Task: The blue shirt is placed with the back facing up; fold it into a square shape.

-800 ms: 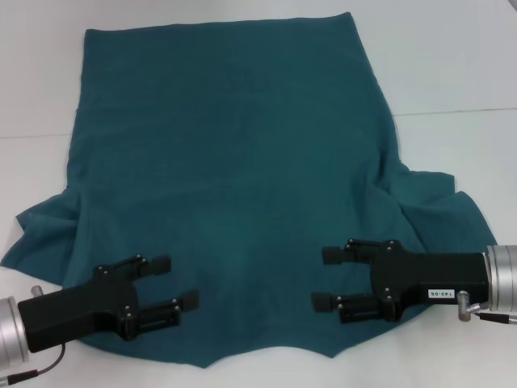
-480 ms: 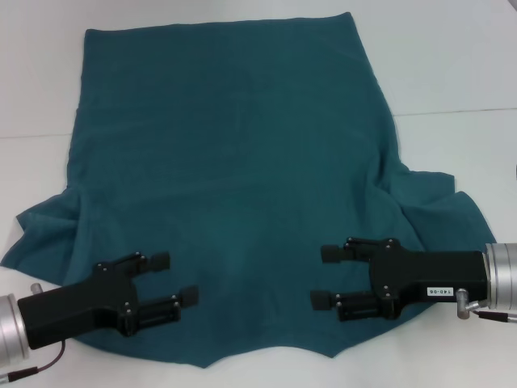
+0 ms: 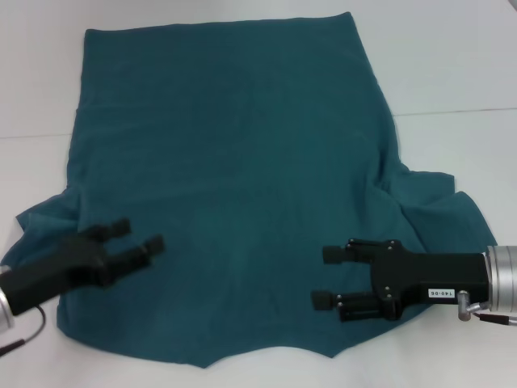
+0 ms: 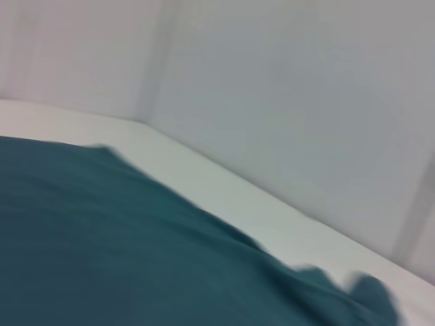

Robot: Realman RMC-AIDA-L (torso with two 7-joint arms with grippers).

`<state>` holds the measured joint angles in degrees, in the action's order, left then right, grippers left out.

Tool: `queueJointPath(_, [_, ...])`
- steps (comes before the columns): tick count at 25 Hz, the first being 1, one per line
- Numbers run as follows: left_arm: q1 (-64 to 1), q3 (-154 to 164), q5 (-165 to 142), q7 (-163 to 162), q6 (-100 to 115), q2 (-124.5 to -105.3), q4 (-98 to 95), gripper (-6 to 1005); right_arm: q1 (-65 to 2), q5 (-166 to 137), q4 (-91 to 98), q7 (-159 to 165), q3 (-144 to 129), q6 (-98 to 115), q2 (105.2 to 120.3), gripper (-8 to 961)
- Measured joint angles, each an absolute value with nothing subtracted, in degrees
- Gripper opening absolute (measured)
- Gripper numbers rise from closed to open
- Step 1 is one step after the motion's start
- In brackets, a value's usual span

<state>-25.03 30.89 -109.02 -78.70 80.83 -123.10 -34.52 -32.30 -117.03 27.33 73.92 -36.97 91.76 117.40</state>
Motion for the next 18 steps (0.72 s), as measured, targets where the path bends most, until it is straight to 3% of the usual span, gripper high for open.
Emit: queueJointPath(18, [-24.6, 21.2, -108.1, -84.3, 65.0, -122.40, -35.8, 844, -31.6, -116.9, 26.7, 74.0, -33.6, 91.7, 118.09, 915])
